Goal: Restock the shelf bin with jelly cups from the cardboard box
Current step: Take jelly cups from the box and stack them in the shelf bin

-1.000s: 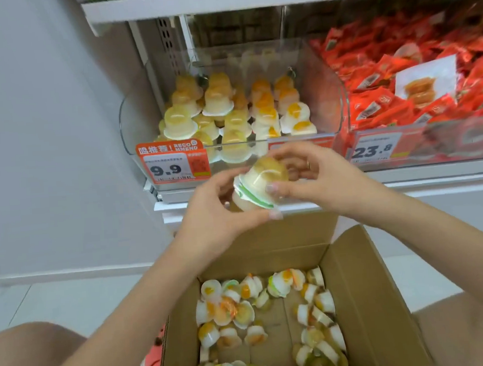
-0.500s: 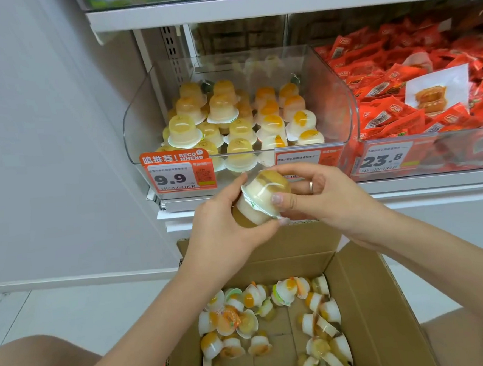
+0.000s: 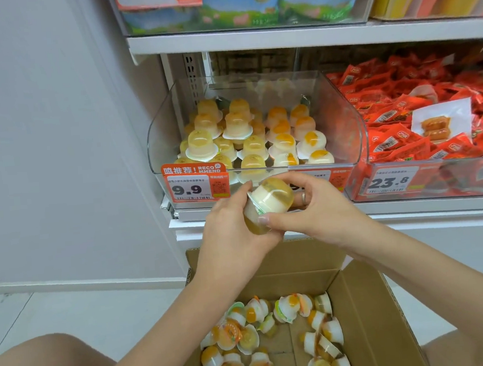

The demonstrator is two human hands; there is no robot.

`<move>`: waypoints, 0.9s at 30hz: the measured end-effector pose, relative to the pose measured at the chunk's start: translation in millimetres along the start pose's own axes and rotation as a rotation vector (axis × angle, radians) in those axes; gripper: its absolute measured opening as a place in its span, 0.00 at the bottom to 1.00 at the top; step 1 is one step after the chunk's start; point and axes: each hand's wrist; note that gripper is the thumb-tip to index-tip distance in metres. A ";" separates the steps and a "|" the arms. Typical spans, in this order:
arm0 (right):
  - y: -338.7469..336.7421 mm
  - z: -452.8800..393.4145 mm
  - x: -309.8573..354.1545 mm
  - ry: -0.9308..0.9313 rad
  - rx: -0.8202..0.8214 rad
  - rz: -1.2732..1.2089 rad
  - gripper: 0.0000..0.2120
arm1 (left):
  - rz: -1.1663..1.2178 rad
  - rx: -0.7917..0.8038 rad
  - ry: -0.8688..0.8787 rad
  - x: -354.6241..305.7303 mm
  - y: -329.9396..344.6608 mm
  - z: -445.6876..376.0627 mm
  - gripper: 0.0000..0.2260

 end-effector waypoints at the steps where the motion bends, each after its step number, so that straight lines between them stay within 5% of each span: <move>1: 0.7 -2.0 4.8 -0.009 -0.012 0.016 0.21 | -0.016 0.015 0.011 -1.0 -2.0 -3.1 0.34; 4: -5.8 -26.3 21.2 -0.027 -0.129 0.054 0.23 | -0.049 0.024 0.004 -0.9 -15.0 -18.0 0.37; 8: -17.8 -88.5 40.9 -0.100 -0.362 0.341 0.33 | -0.194 0.063 -0.146 17.6 -44.2 -39.6 0.15; 14: 6.5 -143.6 27.5 -0.127 -0.319 0.642 0.34 | -0.526 0.249 -0.144 31.3 -51.1 -42.7 0.16; 27: 16.4 -150.0 11.0 -0.109 -0.236 0.843 0.40 | -0.575 0.262 -0.132 32.9 -48.4 -44.6 0.13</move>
Point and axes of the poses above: each hand's wrist, its own z-axis away from the middle knuckle, its own y-axis out of the palm, x = y × z, and after that the axes turned 1 degree about y, right-handed
